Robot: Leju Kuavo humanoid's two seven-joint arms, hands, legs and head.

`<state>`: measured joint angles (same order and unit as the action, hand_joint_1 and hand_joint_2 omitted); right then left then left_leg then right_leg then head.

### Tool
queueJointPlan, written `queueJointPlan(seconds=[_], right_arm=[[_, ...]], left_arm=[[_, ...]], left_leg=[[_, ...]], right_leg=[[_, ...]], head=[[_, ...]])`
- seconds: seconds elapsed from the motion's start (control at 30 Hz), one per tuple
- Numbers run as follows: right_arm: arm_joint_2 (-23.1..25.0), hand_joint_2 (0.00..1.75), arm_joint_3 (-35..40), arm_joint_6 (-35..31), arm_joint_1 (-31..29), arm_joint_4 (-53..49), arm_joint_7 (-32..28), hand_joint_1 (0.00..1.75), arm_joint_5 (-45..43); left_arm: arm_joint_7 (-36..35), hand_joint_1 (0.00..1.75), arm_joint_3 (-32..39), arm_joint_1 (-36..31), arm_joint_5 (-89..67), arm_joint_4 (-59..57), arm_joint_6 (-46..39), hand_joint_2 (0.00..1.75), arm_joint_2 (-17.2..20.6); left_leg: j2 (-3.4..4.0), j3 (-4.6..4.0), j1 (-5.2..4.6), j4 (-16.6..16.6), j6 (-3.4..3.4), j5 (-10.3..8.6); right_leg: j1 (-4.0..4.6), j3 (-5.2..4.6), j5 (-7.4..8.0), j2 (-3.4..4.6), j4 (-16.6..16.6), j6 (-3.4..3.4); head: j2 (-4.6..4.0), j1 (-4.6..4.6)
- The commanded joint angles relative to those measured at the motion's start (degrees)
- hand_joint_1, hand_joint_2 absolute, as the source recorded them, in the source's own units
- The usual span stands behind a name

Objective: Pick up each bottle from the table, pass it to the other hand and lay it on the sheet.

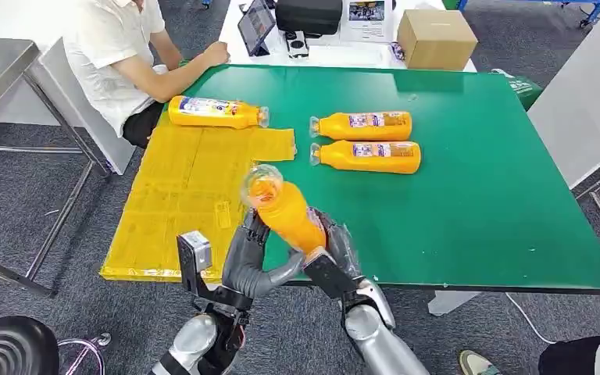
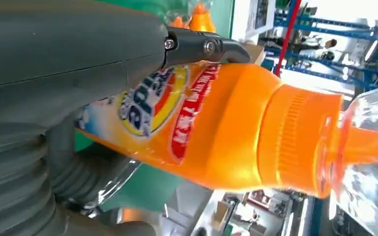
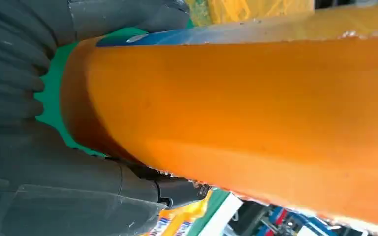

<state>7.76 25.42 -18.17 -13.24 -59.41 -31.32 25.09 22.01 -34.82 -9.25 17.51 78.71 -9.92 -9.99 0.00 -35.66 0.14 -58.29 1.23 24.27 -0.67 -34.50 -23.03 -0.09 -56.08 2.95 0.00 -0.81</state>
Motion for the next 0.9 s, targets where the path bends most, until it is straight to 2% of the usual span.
queueJointPlan(seconds=[0.03,0.23,0.27,0.4,0.43,0.47,0.73,0.77,0.8,0.83,0.87,0.9], right_arm=[[-0.5,1.75,7.1,-2.3,-1.9,-1.3,0.0,1.75,1.1],[-0.2,1.75,9.0,-2.4,-2.1,-1.4,0.3,1.75,1.3],[0.0,1.75,9.2,-2.1,-2.0,-1.3,0.7,1.75,0.7],[-0.1,1.75,10.4,-2.7,-2.4,-0.9,1.2,1.75,-0.3],[-0.4,1.75,10.7,-2.9,-2.3,-1.1,1.4,1.75,-0.8],[-0.5,1.75,10.8,-2.7,-2.2,-1.2,1.4,1.75,-1.0],[-0.6,1.75,10.8,-2.6,-2.1,-1.3,1.3,1.75,-1.4],[-0.7,1.75,10.9,-1.8,-2.0,-1.4,1.0,1.75,-2.2],[-0.7,1.75,10.9,-1.2,-1.9,-1.5,0.6,1.75,-2.9],[-1.0,1.75,11.4,-0.4,-1.9,-1.5,0.3,1.48,-3.2],[-1.7,1.75,12.4,0.5,-2.2,-1.6,-0.2,0.30,-2.9],[-1.9,1.75,12.5,1.5,-2.1,-1.7,-0.8,0.00,-3.7]], left_arm=[[-0.6,0.00,0.7,-2.0,2.9,-1.0,-1.0,1.75,-0.6],[-0.2,0.00,0.8,-2.3,3.5,-1.4,-2.2,1.75,-0.9],[0.2,0.00,1.0,-2.2,3.8,-1.3,-3.1,1.75,-1.4],[1.3,0.00,1.3,-2.9,3.0,-1.9,-6.7,1.75,-1.9],[2.9,1.27,1.7,-3.0,2.8,-1.8,-8.6,1.75,-2.4],[2.9,1.75,1.8,-3.0,3.4,-1.5,-8.3,1.75,-2.4],[2.6,1.75,2.0,-2.8,4.4,-0.9,-7.6,1.75,-2.2],[2.8,1.75,1.8,-2.7,5.5,-0.2,-6.3,1.75,-1.7],[2.9,1.75,1.9,-2.6,6.3,0.2,-5.5,1.75,-1.7],[3.0,1.75,2.0,-2.3,7.5,1.2,-4.1,1.75,-1.4],[2.8,1.75,1.9,-2.2,8.7,2.2,-2.6,1.75,-1.2],[2.3,1.75,1.9,-2.1,9.9,2.7,-1.5,1.75,-1.2]], left_leg=[[0.09,0.11,0.02,0.0,-0.06,0.08],[0.05,0.10,0.02,0.0,-0.06,0.06],[0.07,0.38,0.02,0.0,-0.12,0.20],[0.03,0.05,0.01,0.0,-0.03,0.02],[0.04,0.19,0.01,0.0,-0.06,0.09],[0.03,0.18,0.01,0.0,-0.05,0.08],[0.00,0.05,0.01,0.0,-0.04,0.03],[-0.02,0.32,0.01,0.0,-0.10,0.15],[0.01,0.09,0.02,0.0,-0.06,0.06],[0.02,0.03,0.01,0.0,-0.04,0.03],[0.01,0.19,0.02,0.0,-0.07,0.10],[0.03,0.14,0.02,0.0,-0.06,0.09]], right_leg=[[0.02,0.08,-0.05,0.09,0.0,-0.09],[0.03,0.06,-0.05,0.04,0.0,-0.08],[0.03,0.31,-0.21,0.06,-0.1,-0.19],[0.01,0.01,-0.02,0.01,0.0,-0.05],[0.02,0.14,-0.09,0.03,0.0,-0.10],[0.01,0.13,-0.09,0.01,0.0,-0.09],[0.02,0.03,-0.04,-0.02,0.0,-0.07],[0.03,0.28,-0.18,-0.03,-0.1,-0.16],[0.03,0.06,-0.06,0.00,0.0,-0.09],[0.02,0.00,-0.03,0.00,0.0,-0.06],[0.03,0.14,-0.11,0.00,0.0,-0.11],[0.03,0.10,-0.10,0.01,0.0,-0.10]], head=[[0.00,0.00],[0.00,0.00],[0.00,0.00],[0.00,0.00],[0.00,0.00],[0.00,0.00],[0.00,0.00],[0.00,-0.02],[0.00,0.00],[0.00,0.00],[0.00,-0.02],[0.00,0.00]])
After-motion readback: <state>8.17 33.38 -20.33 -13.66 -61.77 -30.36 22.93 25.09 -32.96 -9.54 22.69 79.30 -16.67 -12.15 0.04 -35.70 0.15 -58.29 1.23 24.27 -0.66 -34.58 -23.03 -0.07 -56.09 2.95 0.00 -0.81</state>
